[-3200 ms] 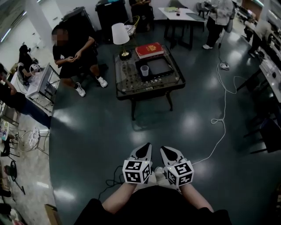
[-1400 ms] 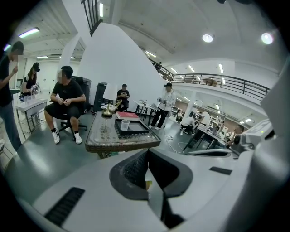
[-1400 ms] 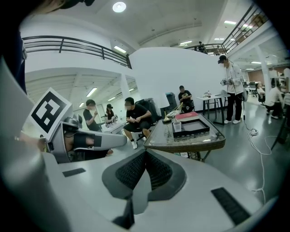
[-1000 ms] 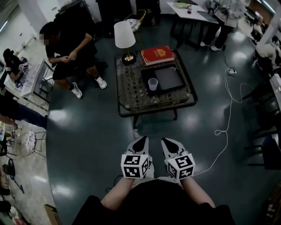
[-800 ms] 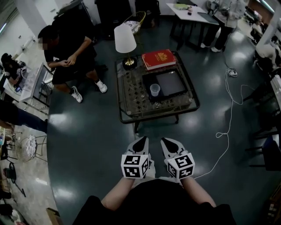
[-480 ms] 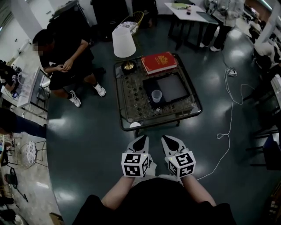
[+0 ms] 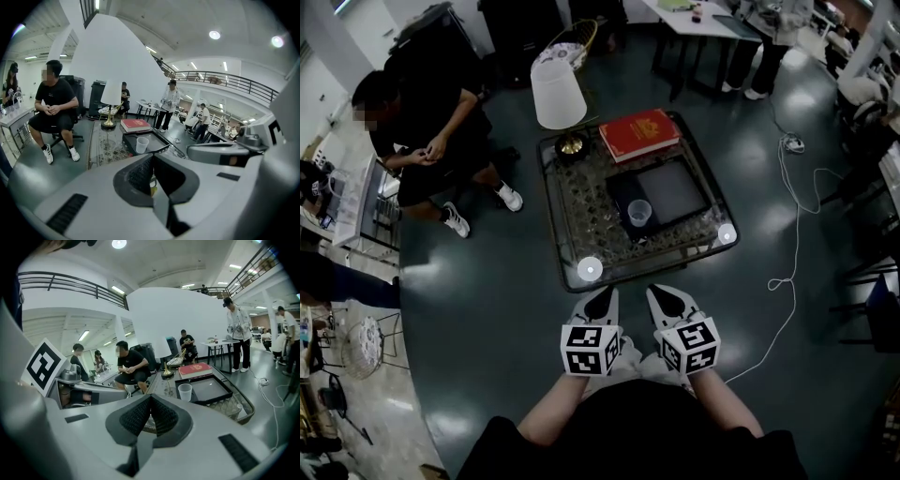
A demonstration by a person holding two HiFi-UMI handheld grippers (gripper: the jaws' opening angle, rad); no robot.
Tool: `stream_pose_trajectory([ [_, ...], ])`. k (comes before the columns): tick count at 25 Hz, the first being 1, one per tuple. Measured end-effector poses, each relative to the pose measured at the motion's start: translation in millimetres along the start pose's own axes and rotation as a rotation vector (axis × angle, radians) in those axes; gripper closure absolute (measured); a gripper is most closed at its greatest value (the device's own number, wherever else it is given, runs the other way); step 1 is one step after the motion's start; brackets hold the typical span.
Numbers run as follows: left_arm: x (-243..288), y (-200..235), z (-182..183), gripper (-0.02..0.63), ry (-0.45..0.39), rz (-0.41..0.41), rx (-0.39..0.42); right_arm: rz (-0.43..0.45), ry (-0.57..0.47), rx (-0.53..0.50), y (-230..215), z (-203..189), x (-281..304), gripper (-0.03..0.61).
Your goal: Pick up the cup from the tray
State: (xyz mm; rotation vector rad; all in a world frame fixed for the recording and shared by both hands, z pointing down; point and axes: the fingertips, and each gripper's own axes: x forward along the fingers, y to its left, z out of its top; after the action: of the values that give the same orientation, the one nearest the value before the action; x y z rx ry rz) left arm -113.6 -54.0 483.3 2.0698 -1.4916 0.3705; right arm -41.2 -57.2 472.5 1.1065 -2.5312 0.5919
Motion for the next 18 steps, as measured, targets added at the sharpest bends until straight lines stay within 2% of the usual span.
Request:
stream_pose_trajectory([
  [11, 40.7, 7.5, -4.1, 0.603, 0.044, -0.028, 0.028, -0.047, 0.027, 0.03, -24.3, -0.8, 17.2, 0.568],
  [18, 81.4, 13.8, -0.5, 0.603, 0.053, -0.008, 0.043, -0.04, 0.044, 0.036, -55.2, 3.2, 36.3, 0.568],
])
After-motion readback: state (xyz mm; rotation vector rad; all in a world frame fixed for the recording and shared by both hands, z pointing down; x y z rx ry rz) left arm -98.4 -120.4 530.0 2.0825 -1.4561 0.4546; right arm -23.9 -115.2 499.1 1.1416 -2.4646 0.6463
